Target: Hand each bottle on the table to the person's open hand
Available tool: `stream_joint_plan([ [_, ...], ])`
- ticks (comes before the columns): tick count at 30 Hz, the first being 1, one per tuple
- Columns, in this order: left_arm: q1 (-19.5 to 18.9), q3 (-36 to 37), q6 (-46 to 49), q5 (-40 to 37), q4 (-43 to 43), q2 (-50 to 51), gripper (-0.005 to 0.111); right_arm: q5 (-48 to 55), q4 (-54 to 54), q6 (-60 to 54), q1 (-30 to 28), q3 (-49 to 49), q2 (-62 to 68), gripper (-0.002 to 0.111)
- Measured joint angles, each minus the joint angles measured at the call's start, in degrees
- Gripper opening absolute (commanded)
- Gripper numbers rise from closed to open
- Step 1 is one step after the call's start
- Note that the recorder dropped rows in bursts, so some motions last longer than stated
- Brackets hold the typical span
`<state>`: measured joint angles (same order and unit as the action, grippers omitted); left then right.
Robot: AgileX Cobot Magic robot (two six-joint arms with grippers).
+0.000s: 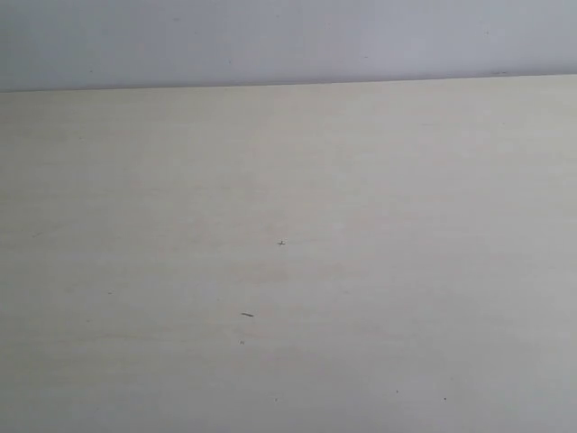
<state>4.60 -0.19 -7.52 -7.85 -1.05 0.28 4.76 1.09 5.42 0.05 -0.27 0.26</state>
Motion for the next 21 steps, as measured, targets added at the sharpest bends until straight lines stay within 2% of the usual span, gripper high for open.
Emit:
stream_joint_plan([
  [21,0.0,0.0,0.0,0.08,0.0,0.0,0.0,2.35,-0.63,0.73,0.0,0.0,0.0,0.0],
])
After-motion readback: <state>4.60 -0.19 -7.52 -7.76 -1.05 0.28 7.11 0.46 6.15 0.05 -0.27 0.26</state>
